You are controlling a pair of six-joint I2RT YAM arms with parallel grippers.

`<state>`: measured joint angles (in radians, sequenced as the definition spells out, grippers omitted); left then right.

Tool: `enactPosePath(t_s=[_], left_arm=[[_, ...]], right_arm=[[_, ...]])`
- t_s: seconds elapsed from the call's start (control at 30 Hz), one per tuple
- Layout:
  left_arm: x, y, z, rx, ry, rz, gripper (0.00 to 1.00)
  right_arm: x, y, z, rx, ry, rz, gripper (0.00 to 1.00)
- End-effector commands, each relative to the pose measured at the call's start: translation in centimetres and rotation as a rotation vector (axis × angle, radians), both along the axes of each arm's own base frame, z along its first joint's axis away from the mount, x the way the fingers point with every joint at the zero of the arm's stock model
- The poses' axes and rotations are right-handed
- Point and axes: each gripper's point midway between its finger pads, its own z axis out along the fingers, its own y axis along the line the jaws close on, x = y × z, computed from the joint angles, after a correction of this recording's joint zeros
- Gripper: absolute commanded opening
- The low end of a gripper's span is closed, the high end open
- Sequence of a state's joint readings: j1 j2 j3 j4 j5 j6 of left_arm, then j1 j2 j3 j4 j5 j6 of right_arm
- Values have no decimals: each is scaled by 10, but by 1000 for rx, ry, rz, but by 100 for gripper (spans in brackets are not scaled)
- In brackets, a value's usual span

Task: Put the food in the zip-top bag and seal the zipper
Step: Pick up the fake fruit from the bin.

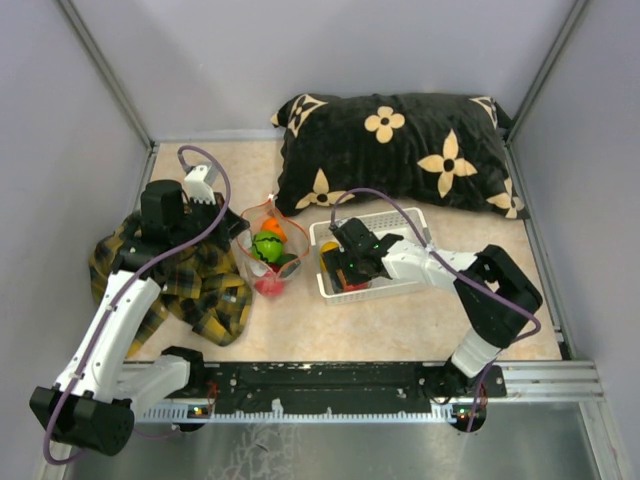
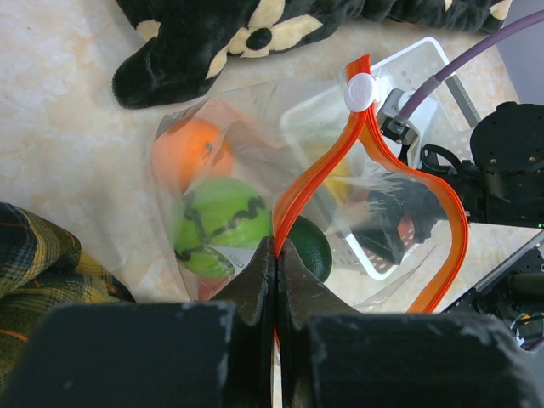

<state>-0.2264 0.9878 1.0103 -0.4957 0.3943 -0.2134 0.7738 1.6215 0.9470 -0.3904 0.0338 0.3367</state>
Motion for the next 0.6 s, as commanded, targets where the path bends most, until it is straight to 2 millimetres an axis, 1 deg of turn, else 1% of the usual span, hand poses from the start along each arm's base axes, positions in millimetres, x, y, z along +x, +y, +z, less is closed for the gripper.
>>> enactPosePath(t_s=[0.0,0.1,0.27,0.4,0.57], left_arm=[[3,-1,5,-17,-25,0,0],[3,0,5,-18,-23,2,0],[3,-1,4,-21,-19,-1,0],[3,-1,5,-22,-21,-2,0],[2,-1,6,-23,-24,-4,0]], right_arm=[[14,-10,10,-33,-72,-41,82],[16,-13,20,-28,-104,-44,78],[18,-13,42,5,-153,-46,66],[21,-18,64,22,-210,-62,62],[26,-25,99,45,-298,-78,60]])
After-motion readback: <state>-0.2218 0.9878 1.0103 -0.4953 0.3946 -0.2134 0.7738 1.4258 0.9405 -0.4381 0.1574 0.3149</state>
